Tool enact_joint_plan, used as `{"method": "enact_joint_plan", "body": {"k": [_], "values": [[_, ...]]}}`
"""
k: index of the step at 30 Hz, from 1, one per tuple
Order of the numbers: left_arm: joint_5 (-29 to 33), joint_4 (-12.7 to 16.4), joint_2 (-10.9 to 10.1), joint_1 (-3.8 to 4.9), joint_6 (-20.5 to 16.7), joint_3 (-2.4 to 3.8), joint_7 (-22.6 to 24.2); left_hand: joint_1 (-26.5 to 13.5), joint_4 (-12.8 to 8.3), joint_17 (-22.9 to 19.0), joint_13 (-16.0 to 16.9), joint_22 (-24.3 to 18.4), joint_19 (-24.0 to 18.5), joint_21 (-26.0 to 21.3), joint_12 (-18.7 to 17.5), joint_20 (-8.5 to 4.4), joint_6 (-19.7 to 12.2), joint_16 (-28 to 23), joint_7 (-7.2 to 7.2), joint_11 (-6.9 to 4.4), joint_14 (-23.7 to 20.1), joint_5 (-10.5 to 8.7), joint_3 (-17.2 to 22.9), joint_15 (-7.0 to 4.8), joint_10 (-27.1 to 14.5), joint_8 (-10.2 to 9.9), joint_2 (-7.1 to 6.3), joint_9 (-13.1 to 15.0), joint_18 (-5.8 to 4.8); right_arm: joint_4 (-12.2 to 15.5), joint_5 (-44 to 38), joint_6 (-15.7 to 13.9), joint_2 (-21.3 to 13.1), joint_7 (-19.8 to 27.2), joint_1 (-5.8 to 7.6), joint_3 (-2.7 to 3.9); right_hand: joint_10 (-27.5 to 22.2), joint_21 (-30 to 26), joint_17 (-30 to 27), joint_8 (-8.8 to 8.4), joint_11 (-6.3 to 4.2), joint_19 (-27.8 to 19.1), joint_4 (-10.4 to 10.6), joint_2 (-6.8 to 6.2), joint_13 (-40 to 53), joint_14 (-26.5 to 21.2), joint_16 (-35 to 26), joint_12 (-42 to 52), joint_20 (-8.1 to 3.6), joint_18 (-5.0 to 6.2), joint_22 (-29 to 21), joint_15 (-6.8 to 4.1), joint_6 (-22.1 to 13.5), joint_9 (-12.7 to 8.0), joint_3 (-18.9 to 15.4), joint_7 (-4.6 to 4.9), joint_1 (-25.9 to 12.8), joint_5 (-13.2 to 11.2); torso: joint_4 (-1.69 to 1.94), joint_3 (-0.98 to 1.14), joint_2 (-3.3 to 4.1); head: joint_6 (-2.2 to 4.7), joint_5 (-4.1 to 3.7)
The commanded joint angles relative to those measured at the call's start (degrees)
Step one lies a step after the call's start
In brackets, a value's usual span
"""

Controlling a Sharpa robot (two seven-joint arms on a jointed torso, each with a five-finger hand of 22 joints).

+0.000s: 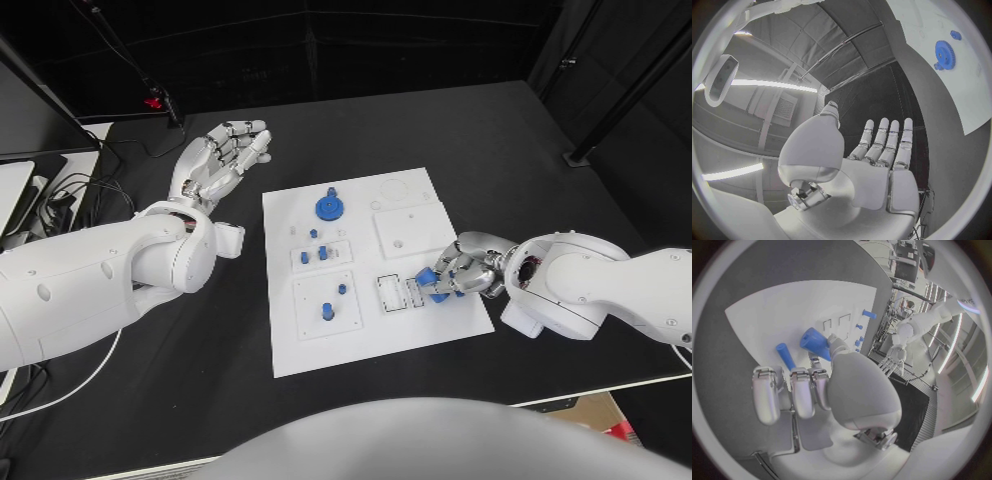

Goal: Assemble the parts on the task board

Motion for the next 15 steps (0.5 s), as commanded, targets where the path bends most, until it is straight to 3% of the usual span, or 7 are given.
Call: {"method": "enact_joint_plan", "body": {"k": [1, 8, 15], "values": [[0.1, 0.0, 0.0, 0.06, 0.2, 0.05, 6.9, 0.2, -0.2, -0.1, -0.1, -0.1, 0.2, 0.3, 0.3, -0.05, -0.5, 0.2, 8.78, -0.23, -0.2, 0.35, 0.0, -0.13, -0.4, 0.2, 0.62, -0.1, 0.31, 0.8, 12.3, -5.6, -0.6, 6.3, 0.07, 0.05, 5.9, 0.2, 15.1, -0.71, -0.43, 5.9, -1.9, -0.26, 15.1, 6.0, 0.1, 0.2, -0.38, -0.41, 15.1, -0.33, 4.2, -0.3, 2.3, -2.17, -1.2, 2.1, 0.04, 0.04, 0.02, 0.0, 0.07], [0.1, -0.1, 0.0, 0.02, 0.1, 0.05, 6.9, 0.2, -0.2, -0.1, -0.1, -0.1, 0.2, 0.3, 0.3, -0.05, -0.5, 0.2, 8.78, -0.23, -0.2, 0.35, 0.0, -0.13, -0.4, 0.2, 0.62, -0.1, 0.31, 2.3, 15.9, -7.7, -2.0, 9.2, 0.58, 0.1, 5.9, 0.2, 15.1, -1.8, -0.66, 5.9, -1.4, -0.6, 15.1, 6.0, 0.1, 0.2, -0.43, -0.41, 15.1, -0.35, 5.5, -0.6, 2.0, -2.39, -2.3, 4.3, 0.13, 0.0, 0.01, 0.0, 0.06], [0.1, -0.2, 0.2, 0.01, 0.1, 0.05, 6.8, 0.2, -0.2, -0.1, -0.1, -0.1, 0.2, 0.3, 0.3, -0.05, -0.5, 0.2, 8.78, -0.23, -0.2, 0.35, 0.0, -0.13, -0.4, 0.2, 0.62, -0.1, 0.31, 3.0, 16.9, -6.7, -1.2, 8.7, 1.87, 0.13, 5.9, 0.2, 15.1, -3.44, -0.71, 5.9, 1.1, -1.27, 15.1, 6.0, 0.1, 0.2, -0.56, -0.41, 15.1, -0.48, 6.7, -0.9, -0.2, -2.43, -5.5, 4.6, 0.14, -0.05, 0.05, 0.0, -0.12]]}}
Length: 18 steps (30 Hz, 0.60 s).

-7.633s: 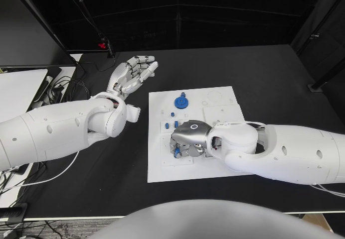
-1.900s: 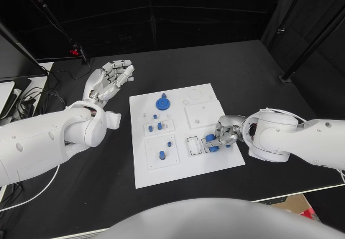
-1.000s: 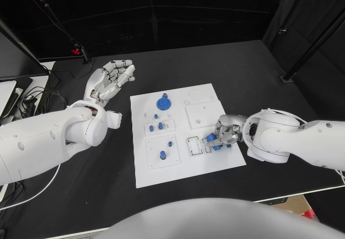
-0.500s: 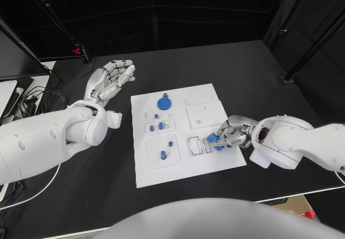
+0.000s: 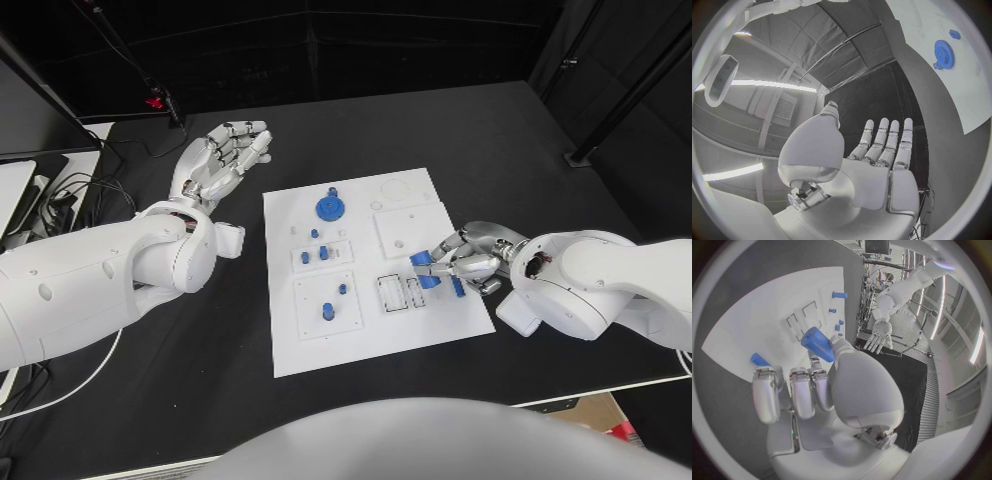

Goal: Assemble the parts on the task board

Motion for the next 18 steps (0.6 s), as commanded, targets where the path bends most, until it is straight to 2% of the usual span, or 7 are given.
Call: {"method": "enact_joint_plan", "body": {"k": [1, 6, 10, 14, 18], "values": [[0.1, 0.0, 0.2, 0.08, 0.1, 0.05, 6.8, 0.2, -0.2, -0.1, -0.1, -0.1, 0.2, 0.3, 0.3, -0.05, -0.5, 0.2, 8.78, -0.23, -0.2, 0.35, 0.0, -0.13, -0.4, 0.2, 0.62, -0.1, 0.31, 0.3, 2.7, -0.6, 0.7, 1.2, 0.29, 0.0, 5.9, 0.2, 15.1, -0.64, -0.3, 6.1, 1.2, -0.13, 15.1, 6.0, 0.1, 0.2, -0.35, -0.41, 15.1, -0.49, 4.9, -0.2, -0.8, -3.6, -1.4, 0.1, 0.11, -0.04, 0.06, 0.0, -0.18], [0.1, -0.1, 0.3, 0.08, 0.1, 0.05, 6.8, 0.2, -0.2, -0.1, -0.1, -0.1, 0.2, 0.3, 0.3, -0.05, -0.5, 0.3, 8.79, -0.23, -0.2, 0.35, 0.0, -0.13, -0.4, 0.3, 0.64, -0.1, 0.31, 0.0, -1.0, 1.0, 2.2, -1.9, 0.46, 0.0, 5.9, 0.2, 15.1, -1.39, -0.33, 6.1, 3.1, 0.04, 15.1, 6.0, 0.1, 0.2, -0.36, -0.41, 15.1, -0.5, 5.6, -0.3, -2.4, -3.64, -3.2, -0.4, 0.07, -0.04, 0.04, 0.0, -0.06], [0.1, -0.1, 0.4, 0.08, 0.1, 0.05, 6.7, 0.2, -0.2, -0.2, -0.1, -0.1, 0.2, 0.3, 0.4, -0.05, -0.5, 0.3, 8.79, -0.23, -0.2, 0.35, 0.0, -0.13, -0.4, 0.3, 0.68, -0.1, 0.3, -0.2, -10.4, 2.5, 3.5, -6.4, 0.5, -0.01, 5.9, 0.2, 15.1, -2.03, -0.41, 6.1, 4.7, 0.51, 15.1, 6.0, 0.1, 0.2, -0.38, -0.41, 15.1, -0.54, 6.2, -0.4, -3.8, -3.73, -4.3, -2.7, 0.1, 0.01, 0.05, 0.0, 0.1], [0.1, -0.1, 0.4, 0.08, 0.1, 0.05, 6.7, 0.2, -0.2, -0.2, -0.1, -0.1, 0.2, 0.3, 0.4, -0.05, -0.5, 0.3, 8.79, -0.23, -0.2, 0.35, 0.0, -0.13, -0.4, 0.3, 0.68, -0.1, 0.3, -0.3, -18.9, 4.1, 4.7, -9.8, 0.5, -0.02, 5.9, 0.2, 15.1, -2.3, -0.47, 6.1, 4.9, 0.83, 15.1, 6.0, 0.1, 0.2, -0.42, -0.41, 15.1, -0.57, 6.6, -0.4, -4.3, -3.8, -4.4, -3.5, 0.02, -0.04, 0.04, 0.0, 0.47], [0.1, -0.1, 0.3, 0.08, 0.1, 0.05, 6.7, 0.2, -0.2, -0.2, -0.1, -0.1, 0.2, 0.3, 0.4, -0.05, -0.5, 0.3, 8.79, -0.23, -0.2, 0.35, 0.0, -0.13, -0.4, 0.3, 0.68, -0.1, 0.3, -0.5, -25.9, 6.6, 5.8, -12.5, 0.49, -0.03, 5.9, 0.2, 15.1, -2.81, -0.57, 6.1, 5.0, 1.47, 15.1, 6.0, 0.1, 0.2, -0.47, -0.41, 15.1, -0.64, 7.2, -0.4, -5.2, -3.9, -4.9, -5.0, 0.05, -0.01, 0.12, 0.0, 0.3]]}}
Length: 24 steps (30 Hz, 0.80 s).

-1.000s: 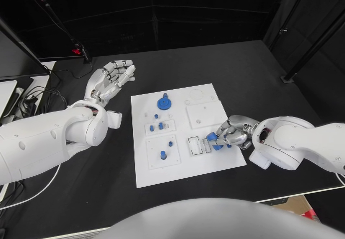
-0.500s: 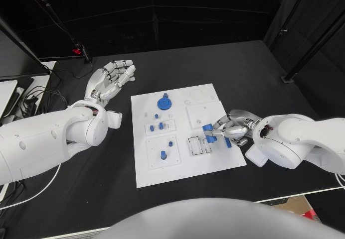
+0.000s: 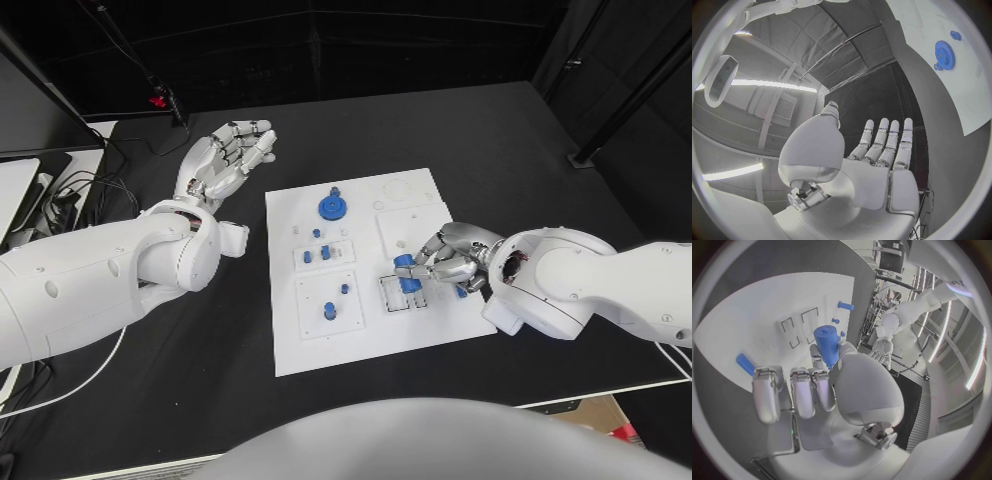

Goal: Assemble the parts on the task board

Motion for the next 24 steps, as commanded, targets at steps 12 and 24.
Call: {"method": "enact_joint_plan", "body": {"k": [12, 24], "values": [[0.1, 0.1, 0.0, 0.09, 0.1, 0.05, 6.7, -0.1, -0.2, -0.1, -0.1, -0.2, 0.1, 0.3, 0.4, -0.05, -0.5, 0.4, 8.79, -0.02, -0.2, 0.36, 0.0, -0.13, -0.2, 0.3, 0.52, -0.1, 0.3, -0.9, -19.1, 6.8, 3.8, -8.1, 0.02, 0.0, 6.1, 0.2, 15.1, -0.49, -0.47, 6.1, -0.1, 0.69, 15.1, 5.8, 0.1, 0.2, -0.49, -0.42, 15.1, -0.44, 2.6, 0.1, -1.0, -1.85, -0.7, -0.9, -0.02, 0.09, 0.02, 0.0, 0.05], [0.1, 0.1, -0.1, 0.09, 0.2, 0.05, 6.7, -0.1, -0.2, -0.1, -0.1, -0.2, 0.1, 0.3, 0.4, -0.05, -0.5, 0.4, 8.79, -0.02, -0.2, 0.36, 0.0, -0.13, -0.2, 0.3, 0.52, -0.1, 0.3, -1.3, -21.5, 11.8, 5.1, -10.5, -0.06, -0.01, 6.1, 0.2, 15.1, -0.81, -0.55, 6.1, 0.0, 1.21, 15.1, 5.8, 0.1, 0.2, -0.51, -0.42, 15.1, -0.44, 2.9, 0.1, -1.4, -1.92, -1.0, -0.6, -0.09, 0.06, 0.0, 0.0, 0.03]]}}
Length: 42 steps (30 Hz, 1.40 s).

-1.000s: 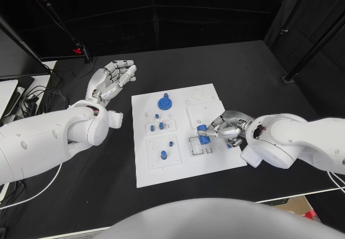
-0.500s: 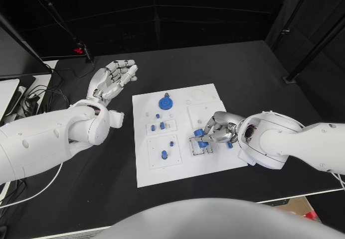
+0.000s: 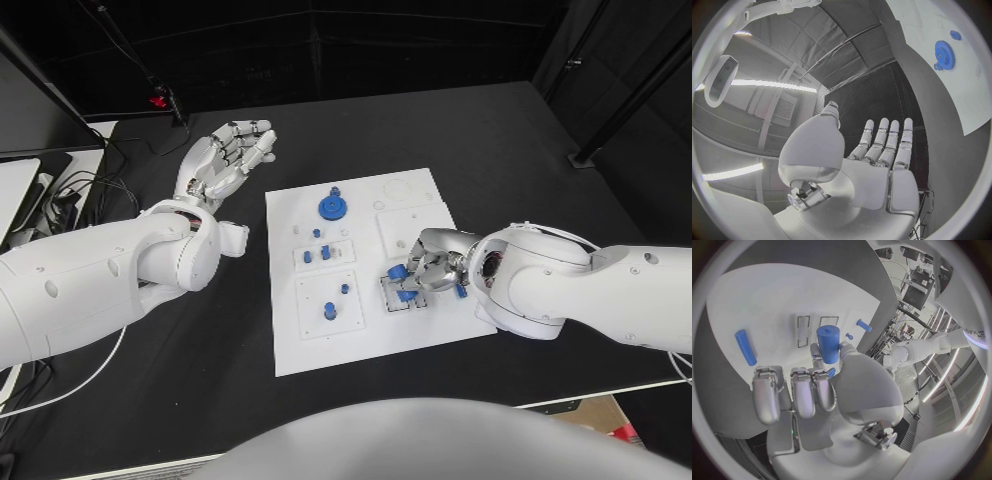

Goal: Assemble the parts on the task board

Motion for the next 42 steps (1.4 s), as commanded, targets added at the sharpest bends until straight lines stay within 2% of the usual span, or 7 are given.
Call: {"method": "enact_joint_plan", "body": {"k": [1, 17, 22, 38, 42], "values": [[0.1, 0.1, 0.0, 0.09, 0.2, 0.06, 6.7, -0.1, -0.2, -0.1, -0.1, -0.1, 0.1, 0.3, 0.2, -0.05, -0.5, 0.4, 8.79, -0.03, -0.2, 0.36, 0.0, -0.13, -0.2, 0.3, 0.52, -0.1, 0.3, 0.1, -2.6, 3.4, 0.1, -1.7, 0.04, 0.02, 5.9, 0.2, 15.1, -0.35, -0.36, 6.1, 0.1, 0.54, 15.1, 6.1, 0.1, 0.2, -0.51, -0.42, 15.1, -0.23, 2.0, 0.1, -0.4, -1.41, -0.1, 0.3, -0.02, 0.02, 0.02, 0.0, -0.06], [0.1, 0.1, 0.0, 0.09, 0.2, 0.06, 6.6, -0.1, -0.2, -0.1, -0.1, -0.1, 0.1, 0.3, 0.2, -0.05, -0.5, 0.4, 8.79, -0.03, -0.2, 0.36, 0.0, -0.13, -0.2, 0.3, 0.52, -0.1, 0.3, 0.4, -2.8, 4.4, 0.5, -1.7, 0.01, 0.01, 5.9, 0.2, 15.1, -0.92, -0.41, 6.1, 0.1, 1.0, 15.1, 6.1, 0.1, 0.2, -0.52, -0.42, 15.1, -0.24, 2.4, 0.1, -1.5, -1.45, -1.1, 0.4, 0.06, 0.01, 0.01, 0.0, -0.03], [0.1, 0.0, 0.0, 0.09, 0.2, 0.06, 6.6, -0.1, -0.2, -0.1, -0.1, -0.1, 0.1, 0.3, 0.2, -0.05, -0.5, 0.4, 8.79, -0.03, -0.2, 0.36, 0.0, -0.13, -0.2, 0.3, 0.52, -0.1, 0.3, 0.4, -2.6, 4.6, 0.7, -1.5, 0.0, 0.01, 5.9, 0.2, 15.1, -1.06, -0.41, 6.1, 0.2, 1.11, 15.1, 6.1, 0.1, 0.2, -0.52, -0.42, 15.1, -0.24, 2.4, 0.0, -1.8, -1.44, -1.3, 0.4, -0.04, -0.04, -0.02, 0.0, 0.05], [0.1, 0.1, -0.2, 0.09, 0.2, 0.06, 6.5, 0.0, -0.2, -0.2, -0.2, -0.1, 0.1, 0.3, 0.3, -0.05, -0.6, 0.5, 8.79, -0.03, -0.3, 0.38, -0.1, -0.12, -0.2, 0.4, 0.65, -0.2, 0.28, -0.4, -2.2, 5.7, 1.8, -1.4, -0.01, 0.01, 5.9, 0.2, 15.1, -2.07, -0.24, 6.1, 0.2, 1.87, 15.1, 6.1, 0.1, 0.2, -0.48, -0.42, 15.1, -0.16, 2.2, 0.0, -3.8, -1.23, -3.0, -0.4, 0.0, 0.02, -0.02, 0.0, 0.12], [0.1, 0.1, -0.2, 0.09, 0.2, 0.06, 6.5, 0.0, -0.2, -0.2, -0.2, -0.1, 0.1, 0.3, 0.3, -0.05, -0.6, 0.5, 8.79, -0.03, -0.3, 0.38, -0.1, -0.12, -0.2, 0.4, 0.65, -0.2, 0.28, -0.4, -2.2, 6.2, 1.9, -1.5, -0.01, 0.01, 5.9, 0.2, 15.1, -2.12, -0.22, 6.1, 0.2, 1.91, 15.1, 6.1, 0.1, 0.2, -0.47, -0.42, 15.1, -0.15, 2.2, 0.0, -3.9, -1.22, -3.0, -0.5, -0.08, -0.03, -0.02, 0.0, 0.12]]}}
